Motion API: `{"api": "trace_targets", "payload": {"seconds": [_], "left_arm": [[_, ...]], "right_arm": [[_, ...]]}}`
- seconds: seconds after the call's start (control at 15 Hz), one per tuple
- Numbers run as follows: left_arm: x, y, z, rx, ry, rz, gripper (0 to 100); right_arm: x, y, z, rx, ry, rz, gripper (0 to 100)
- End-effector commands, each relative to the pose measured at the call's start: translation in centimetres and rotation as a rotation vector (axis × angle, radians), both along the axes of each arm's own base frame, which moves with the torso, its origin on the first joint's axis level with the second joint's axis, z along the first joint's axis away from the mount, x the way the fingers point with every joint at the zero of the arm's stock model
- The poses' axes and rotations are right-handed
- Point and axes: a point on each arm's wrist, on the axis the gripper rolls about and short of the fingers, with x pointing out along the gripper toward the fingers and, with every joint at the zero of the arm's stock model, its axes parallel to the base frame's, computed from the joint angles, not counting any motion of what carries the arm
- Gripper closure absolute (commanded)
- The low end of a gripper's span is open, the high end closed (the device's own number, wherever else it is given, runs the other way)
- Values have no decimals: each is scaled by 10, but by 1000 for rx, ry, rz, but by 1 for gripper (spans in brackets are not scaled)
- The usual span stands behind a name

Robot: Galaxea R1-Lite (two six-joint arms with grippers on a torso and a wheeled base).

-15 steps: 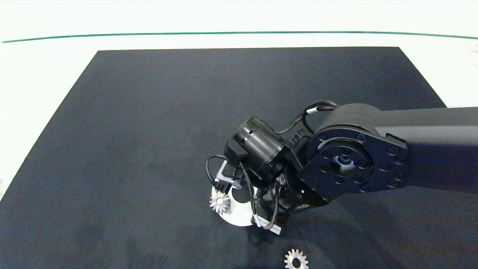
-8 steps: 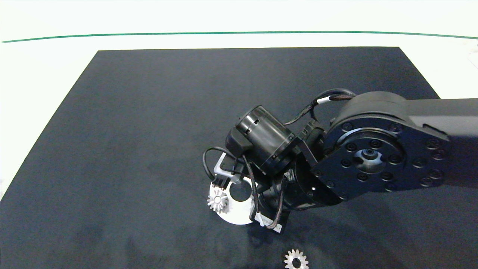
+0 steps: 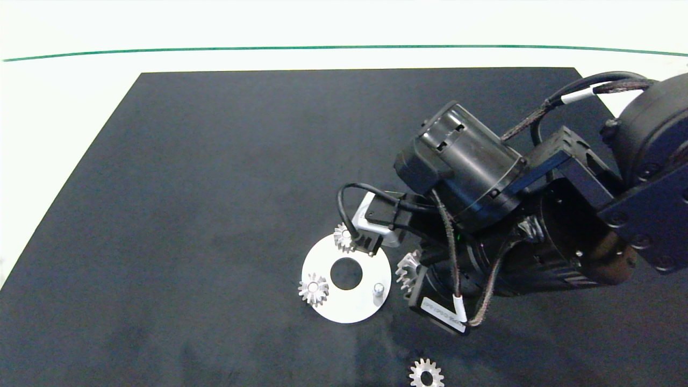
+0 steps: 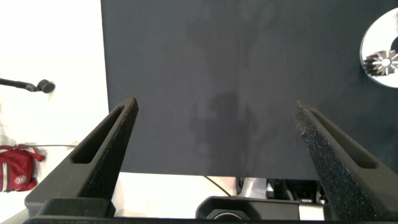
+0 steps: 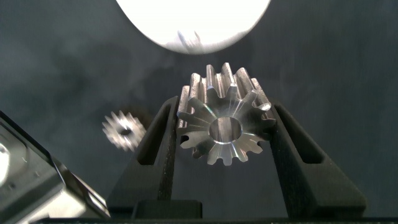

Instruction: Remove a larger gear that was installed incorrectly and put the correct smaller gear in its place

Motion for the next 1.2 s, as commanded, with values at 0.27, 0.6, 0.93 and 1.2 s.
{"api": "trace_targets", "payload": {"seconds": [0.27, 0.6, 0.93, 1.2], "left_arm": [[-2, 0, 0, 3, -3, 1, 0], [-2, 0, 0, 3, -3, 1, 0], [-2, 0, 0, 3, -7, 2, 0], [-1, 0, 0, 3, -9, 2, 0]], "right_arm": [[15, -37, -23, -38, 41, -117, 72], [24, -32, -50, -37, 36, -126, 72], [28, -28, -55, -37, 47, -124, 72], [29, -24, -59, 16, 82, -138, 72]]}}
